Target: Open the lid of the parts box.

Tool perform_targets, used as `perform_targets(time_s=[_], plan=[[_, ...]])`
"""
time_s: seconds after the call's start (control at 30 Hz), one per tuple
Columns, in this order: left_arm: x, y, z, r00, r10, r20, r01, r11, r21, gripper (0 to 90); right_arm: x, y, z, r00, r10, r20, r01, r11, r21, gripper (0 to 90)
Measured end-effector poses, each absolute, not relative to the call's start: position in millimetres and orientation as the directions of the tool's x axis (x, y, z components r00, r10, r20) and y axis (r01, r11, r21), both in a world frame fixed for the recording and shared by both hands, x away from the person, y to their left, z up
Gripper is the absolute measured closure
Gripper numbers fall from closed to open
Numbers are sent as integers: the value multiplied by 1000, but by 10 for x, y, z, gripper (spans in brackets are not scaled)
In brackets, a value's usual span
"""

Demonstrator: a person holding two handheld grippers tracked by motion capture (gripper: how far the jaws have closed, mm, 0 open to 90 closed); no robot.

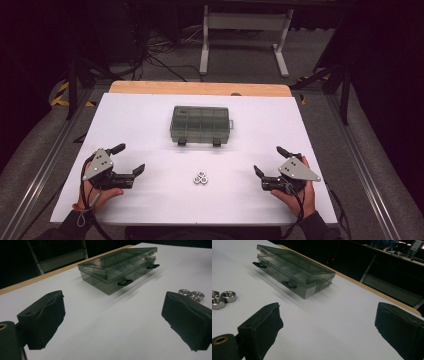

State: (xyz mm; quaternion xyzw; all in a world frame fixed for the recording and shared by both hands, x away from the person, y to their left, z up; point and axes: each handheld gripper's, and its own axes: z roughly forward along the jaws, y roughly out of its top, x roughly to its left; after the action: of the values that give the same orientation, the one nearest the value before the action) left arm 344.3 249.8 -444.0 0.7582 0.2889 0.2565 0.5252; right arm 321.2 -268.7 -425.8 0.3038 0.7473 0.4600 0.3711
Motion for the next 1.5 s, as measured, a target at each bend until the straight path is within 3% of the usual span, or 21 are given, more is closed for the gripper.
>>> perform_targets(time_s=[0.63, 1.13, 1.33, 1.5], plan=[[3551, 2442, -4500, 736, 673, 73, 197, -316, 928, 64, 3334, -2700, -4299, -534, 816, -221, 178, 364, 914, 75], [3712, 2420, -4491, 737, 673, 56, 224, -322, 920, 68, 3638, -2505, -4229, -573, 793, -204, 207, 381, 901, 100], [3855, 2353, -4487, 746, 664, 54, 232, -335, 913, 70, 3771, -2435, -4216, -610, 771, -186, 254, 412, 875, 172], [3988, 2283, -4510, 754, 655, 57, 244, -360, 900, 82, 3869, -2338, -4204, -643, 745, -177, 287, 449, 846, 293]])
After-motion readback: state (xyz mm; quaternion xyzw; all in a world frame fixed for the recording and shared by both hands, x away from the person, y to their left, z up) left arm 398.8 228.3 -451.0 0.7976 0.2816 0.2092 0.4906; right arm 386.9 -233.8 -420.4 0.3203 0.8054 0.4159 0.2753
